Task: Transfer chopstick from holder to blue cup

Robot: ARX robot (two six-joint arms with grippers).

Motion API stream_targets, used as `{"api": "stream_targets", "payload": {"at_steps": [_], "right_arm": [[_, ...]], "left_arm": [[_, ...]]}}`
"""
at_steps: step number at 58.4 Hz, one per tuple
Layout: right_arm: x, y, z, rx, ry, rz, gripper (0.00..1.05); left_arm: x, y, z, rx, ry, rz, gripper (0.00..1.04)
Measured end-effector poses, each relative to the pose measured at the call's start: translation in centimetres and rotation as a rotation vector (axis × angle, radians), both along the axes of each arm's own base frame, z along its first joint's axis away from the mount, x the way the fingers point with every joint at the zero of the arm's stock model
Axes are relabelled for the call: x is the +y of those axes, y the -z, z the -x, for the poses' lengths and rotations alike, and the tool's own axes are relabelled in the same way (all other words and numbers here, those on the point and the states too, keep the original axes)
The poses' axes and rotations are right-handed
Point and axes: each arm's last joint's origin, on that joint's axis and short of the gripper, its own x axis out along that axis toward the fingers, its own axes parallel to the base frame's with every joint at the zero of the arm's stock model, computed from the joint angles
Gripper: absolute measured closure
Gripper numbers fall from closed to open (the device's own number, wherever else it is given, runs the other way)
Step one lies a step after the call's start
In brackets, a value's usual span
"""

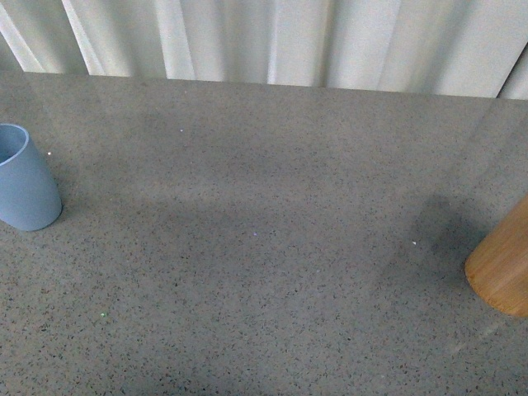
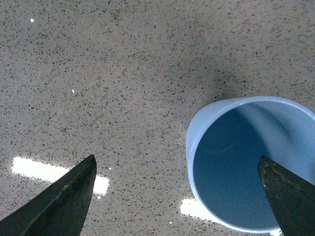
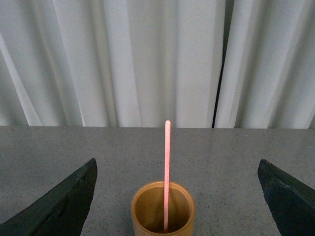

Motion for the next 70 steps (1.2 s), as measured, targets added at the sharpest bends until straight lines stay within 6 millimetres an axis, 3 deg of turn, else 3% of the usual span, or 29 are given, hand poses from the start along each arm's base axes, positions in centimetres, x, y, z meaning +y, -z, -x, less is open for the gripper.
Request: {"api": "stream_targets", "payload": {"at_steps": [18, 47, 53, 62, 70], "right_arm": [[0.0, 0.0, 0.0, 0.0, 0.0, 0.0, 0.1], [0.0, 0.0, 0.0, 0.0, 0.0, 0.0, 0.1], [0.0, 0.0, 0.0, 0.0, 0.0, 0.0, 0.1], [0.0, 0.0, 0.0, 0.0, 0.0, 0.0, 0.1], [0.0, 0.0, 0.0, 0.0, 0.0, 0.0, 0.1]], "left_arm": [[-0.5, 1.8, -0.7, 0.039, -0.022, -0.018, 0.07], [-3.4, 1.8, -0.5, 0.078, 0.079, 0.044, 0.81], [-4.1, 1.6, -0.4, 0.082, 0.105, 0.046, 1.0], [-5.8, 0.3, 0.0, 0.076, 0.166, 0.057, 1.01], [-8.9, -2.5, 0.7, 0.034, 0.273, 0.087, 1.01]]}}
